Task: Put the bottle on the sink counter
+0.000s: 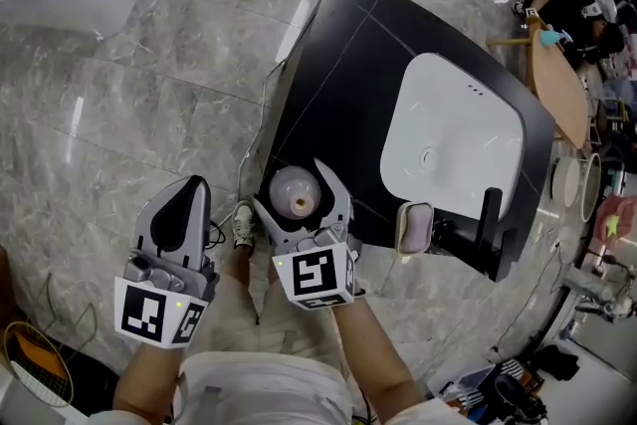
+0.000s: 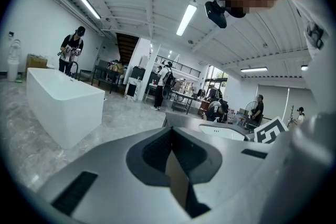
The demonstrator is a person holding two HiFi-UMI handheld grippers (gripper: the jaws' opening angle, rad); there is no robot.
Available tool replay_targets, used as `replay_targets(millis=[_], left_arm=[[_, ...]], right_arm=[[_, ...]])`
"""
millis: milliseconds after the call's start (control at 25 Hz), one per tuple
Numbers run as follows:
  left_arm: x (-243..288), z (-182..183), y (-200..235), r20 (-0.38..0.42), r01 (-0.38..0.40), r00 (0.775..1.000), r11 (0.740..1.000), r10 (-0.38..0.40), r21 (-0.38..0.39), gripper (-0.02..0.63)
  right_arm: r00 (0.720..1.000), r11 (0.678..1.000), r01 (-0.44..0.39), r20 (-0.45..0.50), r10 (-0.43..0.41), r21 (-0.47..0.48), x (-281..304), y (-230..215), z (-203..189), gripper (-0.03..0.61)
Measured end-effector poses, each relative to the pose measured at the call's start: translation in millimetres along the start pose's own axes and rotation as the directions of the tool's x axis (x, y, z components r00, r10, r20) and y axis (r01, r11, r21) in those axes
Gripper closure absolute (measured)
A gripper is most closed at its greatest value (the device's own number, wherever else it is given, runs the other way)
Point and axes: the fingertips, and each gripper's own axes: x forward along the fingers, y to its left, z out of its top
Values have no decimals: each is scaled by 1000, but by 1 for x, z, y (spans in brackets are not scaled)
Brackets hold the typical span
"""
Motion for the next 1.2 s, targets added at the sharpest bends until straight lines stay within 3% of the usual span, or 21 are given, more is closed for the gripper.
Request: replay_targets(millis=[760,1040,1080,1200], left_arm=[[2,15,-23,21,65,998,998,-65,16,600],[-4,40,-39,39,97,994,994,-98,42,599],[-6,45,-41,41,100,994,994,-102,47,600],[-10,61,-47,57,109,992,992,-113,65,600]], right_arm=[[998,998,51,-34,-50,21,-44,-2,-13,167],[995,993,84,-64,-79,85,-74,-13,-23,169],[994,991,92,-66,-86,98,-78,-15,-24,177],[990,983,135,-54,-129,126,-93,-25,-22,287]])
